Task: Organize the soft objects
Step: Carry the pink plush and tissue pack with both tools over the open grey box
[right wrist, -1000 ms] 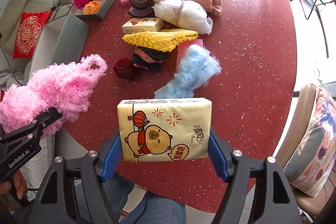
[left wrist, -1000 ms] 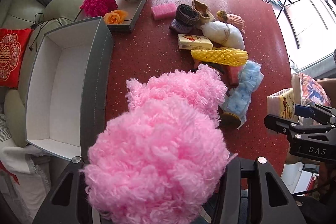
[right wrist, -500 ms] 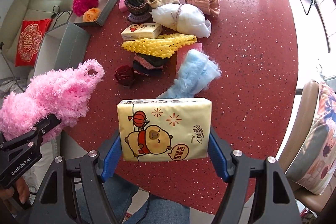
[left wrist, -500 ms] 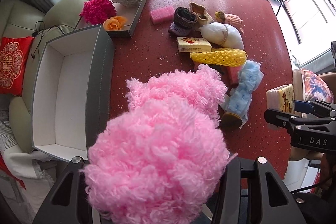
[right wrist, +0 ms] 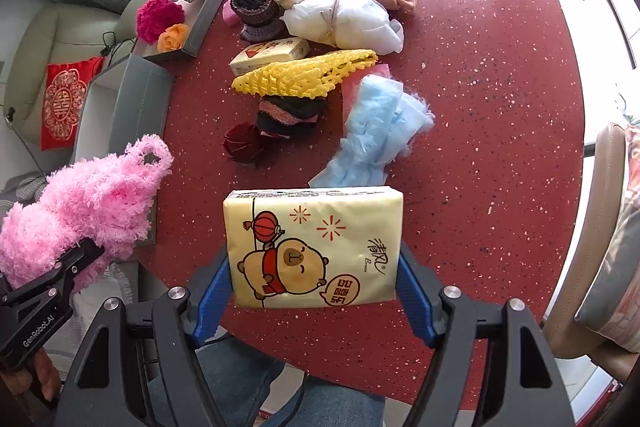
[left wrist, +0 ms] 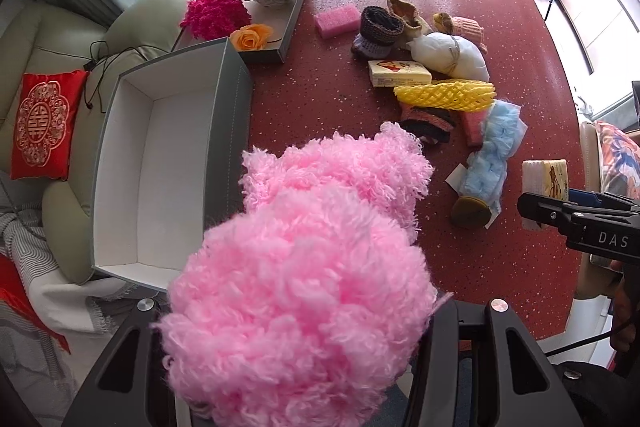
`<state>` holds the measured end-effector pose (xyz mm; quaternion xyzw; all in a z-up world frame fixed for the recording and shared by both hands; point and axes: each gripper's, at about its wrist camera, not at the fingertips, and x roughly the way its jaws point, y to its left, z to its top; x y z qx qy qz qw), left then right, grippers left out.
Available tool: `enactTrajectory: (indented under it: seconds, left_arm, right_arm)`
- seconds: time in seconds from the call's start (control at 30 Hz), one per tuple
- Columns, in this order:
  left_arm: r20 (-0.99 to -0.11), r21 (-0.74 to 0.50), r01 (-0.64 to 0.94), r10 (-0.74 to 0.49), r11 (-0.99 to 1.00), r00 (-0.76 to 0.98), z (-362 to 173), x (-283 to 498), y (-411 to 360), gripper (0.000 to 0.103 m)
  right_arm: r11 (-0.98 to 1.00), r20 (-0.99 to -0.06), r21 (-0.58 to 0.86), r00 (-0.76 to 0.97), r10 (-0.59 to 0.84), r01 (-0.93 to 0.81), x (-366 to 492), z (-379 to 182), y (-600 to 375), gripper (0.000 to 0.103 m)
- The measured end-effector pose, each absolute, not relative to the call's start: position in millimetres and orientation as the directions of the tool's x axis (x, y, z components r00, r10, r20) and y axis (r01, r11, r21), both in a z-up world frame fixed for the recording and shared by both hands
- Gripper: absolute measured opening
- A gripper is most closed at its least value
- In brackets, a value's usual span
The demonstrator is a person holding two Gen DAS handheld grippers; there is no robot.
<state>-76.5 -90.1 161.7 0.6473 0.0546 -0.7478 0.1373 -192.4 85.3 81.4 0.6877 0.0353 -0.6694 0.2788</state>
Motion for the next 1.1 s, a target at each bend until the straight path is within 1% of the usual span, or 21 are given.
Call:
enactTrajectory:
  seconds: [0.1, 0.3, 0.47, 0.67, 0.83, 0.97, 1.03, 1.1]
  left_arm:
    - [-0.983, 0.113, 0.286, -0.148, -0.952, -0.107, 161.2, -71.8, -93.9, 0.052]
    - [-0.984, 0.133, 0.282, -0.161, -0.95, -0.079, 156.8, -68.3, -92.2, 0.052]
    - [-0.987, 0.086, 0.292, -0.121, -0.953, -0.105, 155.9, -72.3, -89.4, 0.052]
    - [-0.979, 0.015, 0.36, -0.087, -0.933, -0.186, 160.1, -73.9, -102.9, 0.052]
    - [-0.957, -0.045, 0.421, -0.082, -0.906, -0.28, 165.8, -63.7, -133.4, 0.052]
    - [-0.94, -0.052, 0.47, -0.116, -0.881, -0.322, 167.9, -51.9, -166.0, 0.052]
    - [-0.931, -0.064, 0.489, -0.124, -0.87, -0.342, 171.6, -43.9, -184.2, 0.052]
    - [-0.924, -0.047, 0.494, -0.15, -0.868, -0.352, 175.0, -37.8, -202.7, 0.052]
  right_arm:
    - [-0.848, -0.93, 0.366, 0.111, -0.351, 0.382, -191.8, 74.0, 92.3, 0.077]
    - [-0.868, -0.93, 0.366, 0.099, -0.354, 0.334, -179.3, 58.0, 110.6, 0.077]
    - [-0.897, -0.947, 0.32, 0.086, -0.309, 0.306, -169.4, 48.1, 126.4, 0.077]
    - [-0.905, -0.946, 0.324, 0.09, -0.312, 0.275, -173.2, 50.8, 131.1, 0.077]
    - [-0.876, -0.935, 0.351, 0.076, -0.346, 0.33, -179.2, 63.0, 95.9, 0.077]
    - [-0.856, -0.919, 0.374, 0.023, -0.393, 0.357, -181.4, 79.8, 57.0, 0.077]
    - [-0.847, -0.91, 0.396, 0.025, -0.414, 0.354, -180.0, 84.4, 33.2, 0.077]
    - [-0.842, -0.911, 0.388, 0.02, -0.411, 0.376, -176.1, 88.3, 7.9, 0.077]
